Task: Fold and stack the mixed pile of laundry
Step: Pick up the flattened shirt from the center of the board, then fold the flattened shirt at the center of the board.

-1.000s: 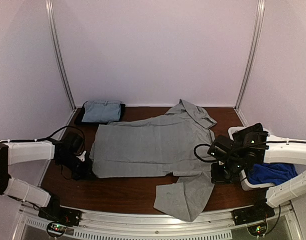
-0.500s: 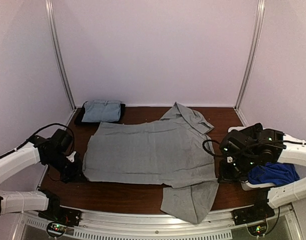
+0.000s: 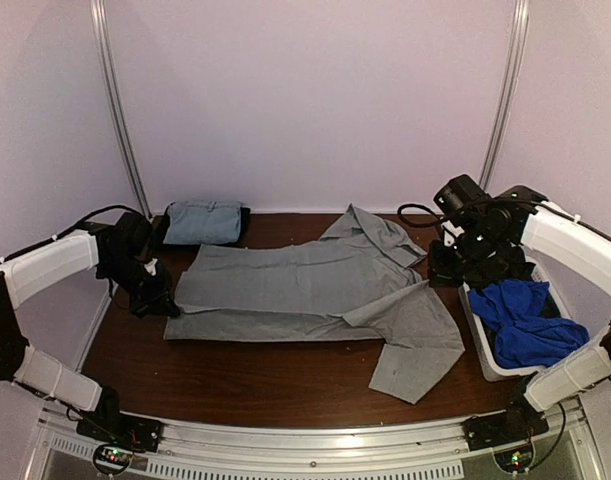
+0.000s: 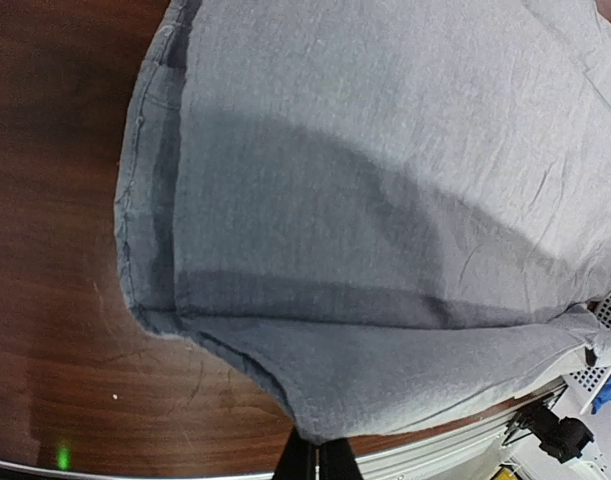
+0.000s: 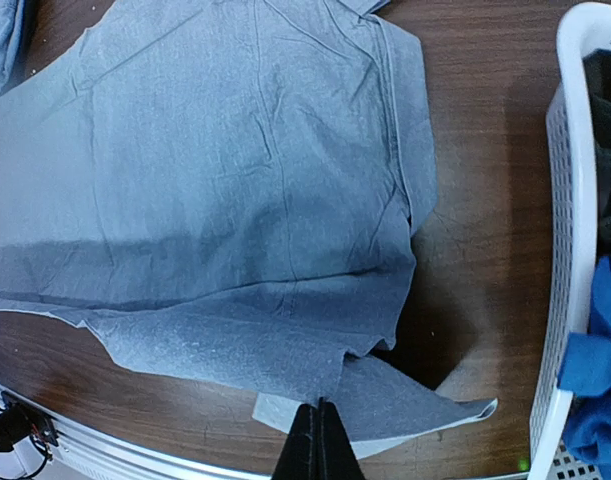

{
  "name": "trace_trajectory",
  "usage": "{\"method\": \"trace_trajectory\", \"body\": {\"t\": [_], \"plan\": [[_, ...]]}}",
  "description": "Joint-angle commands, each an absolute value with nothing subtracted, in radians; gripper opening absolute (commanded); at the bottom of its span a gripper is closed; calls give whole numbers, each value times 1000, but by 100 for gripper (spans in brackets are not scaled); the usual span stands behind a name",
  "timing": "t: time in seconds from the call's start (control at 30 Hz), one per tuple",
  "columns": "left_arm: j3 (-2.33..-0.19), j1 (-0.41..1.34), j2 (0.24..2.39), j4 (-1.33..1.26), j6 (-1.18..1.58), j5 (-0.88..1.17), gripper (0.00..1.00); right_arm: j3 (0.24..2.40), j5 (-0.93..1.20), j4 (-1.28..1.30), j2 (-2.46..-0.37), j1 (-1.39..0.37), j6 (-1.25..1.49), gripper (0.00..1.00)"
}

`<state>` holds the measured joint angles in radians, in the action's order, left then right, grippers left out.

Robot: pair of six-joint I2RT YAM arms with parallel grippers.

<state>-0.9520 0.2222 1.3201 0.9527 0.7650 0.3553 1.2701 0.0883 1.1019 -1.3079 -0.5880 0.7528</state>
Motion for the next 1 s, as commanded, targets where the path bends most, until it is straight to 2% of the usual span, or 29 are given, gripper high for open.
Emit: {"method": "trace_trajectory", "body": {"t": [0.0,0.43,0.97], "plan": [[-1017,203,1414,865,735,356,0,1348,132,1047,-1449,-541,584,0],[-1049,191,1598,757,730,316,0,1511,138,1009,-1744,-431,430,0],[-1140,173,1670,756,697,326,0,1645,232,1023,-1837,-363,370,0]]}}
